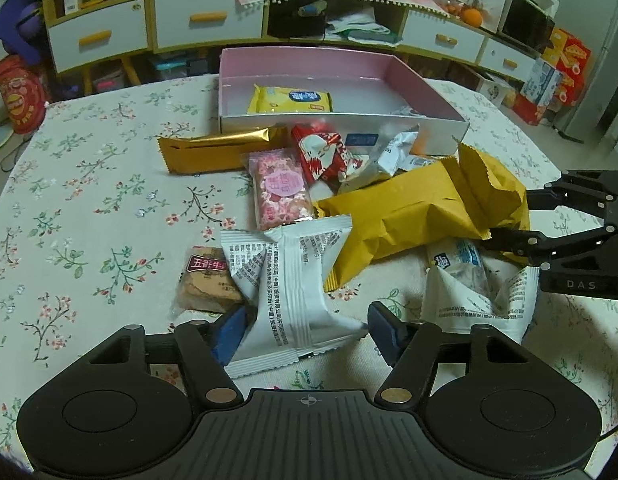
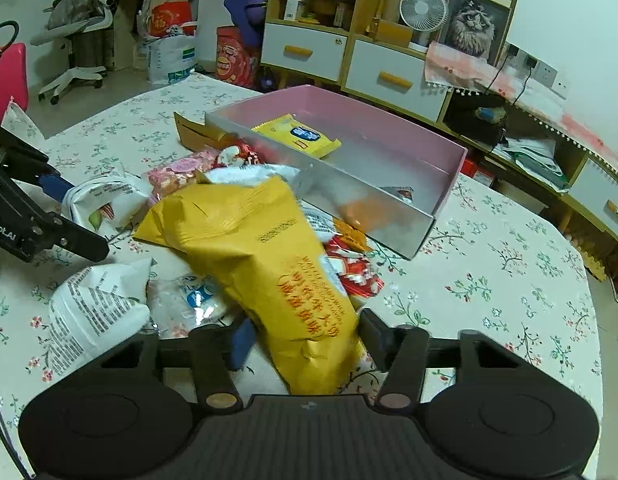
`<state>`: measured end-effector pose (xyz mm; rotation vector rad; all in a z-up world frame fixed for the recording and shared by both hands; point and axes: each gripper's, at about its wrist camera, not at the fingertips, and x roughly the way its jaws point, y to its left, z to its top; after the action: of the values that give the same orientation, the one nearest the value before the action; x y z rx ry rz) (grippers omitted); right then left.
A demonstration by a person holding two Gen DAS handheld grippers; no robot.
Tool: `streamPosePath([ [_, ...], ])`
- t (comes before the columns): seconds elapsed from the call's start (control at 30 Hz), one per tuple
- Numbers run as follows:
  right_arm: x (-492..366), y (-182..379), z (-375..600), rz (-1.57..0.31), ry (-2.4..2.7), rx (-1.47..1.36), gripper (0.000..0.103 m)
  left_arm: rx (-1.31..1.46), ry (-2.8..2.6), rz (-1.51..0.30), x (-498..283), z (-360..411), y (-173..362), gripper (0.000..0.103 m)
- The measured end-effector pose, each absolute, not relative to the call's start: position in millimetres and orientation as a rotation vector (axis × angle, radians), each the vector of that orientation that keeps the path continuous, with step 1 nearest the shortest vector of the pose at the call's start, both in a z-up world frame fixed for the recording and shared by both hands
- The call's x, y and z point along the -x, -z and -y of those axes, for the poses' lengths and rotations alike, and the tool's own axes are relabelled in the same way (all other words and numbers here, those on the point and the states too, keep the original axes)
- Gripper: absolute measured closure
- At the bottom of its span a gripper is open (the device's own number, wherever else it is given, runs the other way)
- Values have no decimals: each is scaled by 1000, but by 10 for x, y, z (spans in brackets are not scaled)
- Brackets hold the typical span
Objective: Organize snacks
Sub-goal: 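Grasp yellow waffle bag with right tool while left tool grasps white pastry, then carry waffle bag into pink box and open right tool while left drops pastry there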
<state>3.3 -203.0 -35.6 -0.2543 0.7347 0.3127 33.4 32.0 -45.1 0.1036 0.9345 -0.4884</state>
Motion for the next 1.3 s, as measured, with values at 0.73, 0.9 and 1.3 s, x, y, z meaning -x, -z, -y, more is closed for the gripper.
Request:
streamPosePath([
  [0.73,-51,92,2046,-698,-332,177,103,-37,480,-880,-373,-404,225,41],
  [0.9,-49,-14,2083,-674,-335,136,103,-24,489,-858,-362,-419,149,41],
  [1.3,-190,-169,2054,-653,-316,101,103,-9,491,-838,-423,-348,62,41],
])
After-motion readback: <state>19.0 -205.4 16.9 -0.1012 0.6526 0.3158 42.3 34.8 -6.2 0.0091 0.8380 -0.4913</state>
